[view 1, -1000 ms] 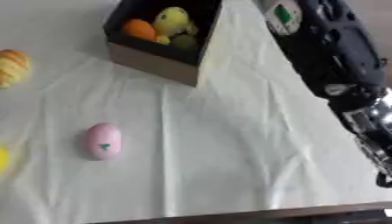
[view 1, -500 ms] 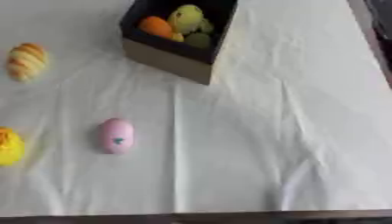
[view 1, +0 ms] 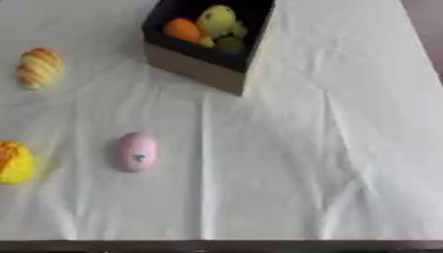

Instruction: Pick up objects on the table and place them in the box.

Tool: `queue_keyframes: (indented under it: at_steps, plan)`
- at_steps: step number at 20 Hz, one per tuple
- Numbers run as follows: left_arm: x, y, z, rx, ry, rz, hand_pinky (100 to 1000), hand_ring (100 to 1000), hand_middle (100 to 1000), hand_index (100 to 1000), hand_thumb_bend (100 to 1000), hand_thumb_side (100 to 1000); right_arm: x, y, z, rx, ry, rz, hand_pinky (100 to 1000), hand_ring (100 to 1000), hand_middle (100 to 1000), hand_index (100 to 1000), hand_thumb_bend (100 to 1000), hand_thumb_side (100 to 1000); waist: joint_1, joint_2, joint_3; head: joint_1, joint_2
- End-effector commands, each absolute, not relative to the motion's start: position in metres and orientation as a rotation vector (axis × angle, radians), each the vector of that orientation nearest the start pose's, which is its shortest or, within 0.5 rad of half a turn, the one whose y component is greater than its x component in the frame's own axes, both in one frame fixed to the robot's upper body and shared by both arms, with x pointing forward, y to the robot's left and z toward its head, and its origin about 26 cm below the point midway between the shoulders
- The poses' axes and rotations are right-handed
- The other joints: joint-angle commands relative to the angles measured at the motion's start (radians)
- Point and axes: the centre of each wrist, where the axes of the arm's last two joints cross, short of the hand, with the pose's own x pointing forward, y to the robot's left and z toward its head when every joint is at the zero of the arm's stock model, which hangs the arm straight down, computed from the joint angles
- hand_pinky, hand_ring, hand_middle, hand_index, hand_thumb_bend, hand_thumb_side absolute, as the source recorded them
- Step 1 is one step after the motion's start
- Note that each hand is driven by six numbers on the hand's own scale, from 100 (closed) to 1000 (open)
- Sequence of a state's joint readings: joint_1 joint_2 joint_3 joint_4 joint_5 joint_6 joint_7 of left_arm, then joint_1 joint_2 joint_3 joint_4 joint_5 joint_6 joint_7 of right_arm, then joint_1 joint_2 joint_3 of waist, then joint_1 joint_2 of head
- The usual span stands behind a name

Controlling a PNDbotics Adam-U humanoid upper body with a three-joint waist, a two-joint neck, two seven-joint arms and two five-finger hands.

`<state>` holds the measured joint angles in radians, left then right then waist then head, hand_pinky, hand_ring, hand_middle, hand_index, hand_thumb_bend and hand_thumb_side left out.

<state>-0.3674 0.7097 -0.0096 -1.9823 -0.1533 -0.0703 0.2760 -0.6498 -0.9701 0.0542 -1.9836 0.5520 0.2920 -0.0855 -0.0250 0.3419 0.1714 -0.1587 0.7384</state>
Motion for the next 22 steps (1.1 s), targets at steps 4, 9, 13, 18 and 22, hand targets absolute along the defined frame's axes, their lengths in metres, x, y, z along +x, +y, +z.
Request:
queue_keyframes:
  at_steps: [4, 9, 13, 18, 22]
  plan:
    - [0.287, 0.328, 0.274, 1.016, -2.115, -0.969, 847, 870, 814, 860, 444, 577, 0.276, -0.311, 0.371, 2.076, 2.608, -0.969, 832, 793, 752, 862, 100, 457, 0.023, -0.033, 0.003, 0.02, 0.016]
    - [0.283, 0.337, 0.276, 1.046, -1.892, -1.146, 867, 879, 821, 870, 454, 545, 0.276, -0.314, 0.368, 2.087, 2.622, -0.945, 832, 789, 750, 860, 100, 466, 0.025, -0.034, 0.006, 0.034, 0.02]
    - [0.28, 0.353, 0.265, 1.023, -1.562, -1.397, 932, 887, 789, 889, 526, 425, 0.277, -0.316, 0.365, 2.109, 2.618, -0.956, 831, 784, 747, 851, 100, 482, 0.026, -0.031, 0.012, 0.007, 0.019]
    - [0.285, 0.373, 0.249, 0.954, -1.292, -1.483, 953, 904, 820, 918, 543, 302, 0.278, -0.319, 0.36, 2.132, 2.636, -0.942, 830, 778, 742, 842, 100, 493, 0.026, -0.028, 0.014, 0.005, 0.024]
    - [0.289, 0.383, 0.238, 0.912, -1.189, -1.478, 958, 912, 835, 935, 536, 203, 0.278, -0.319, 0.357, 2.136, 2.655, -0.929, 829, 773, 738, 835, 100, 499, 0.026, -0.027, 0.013, 0.011, 0.026]
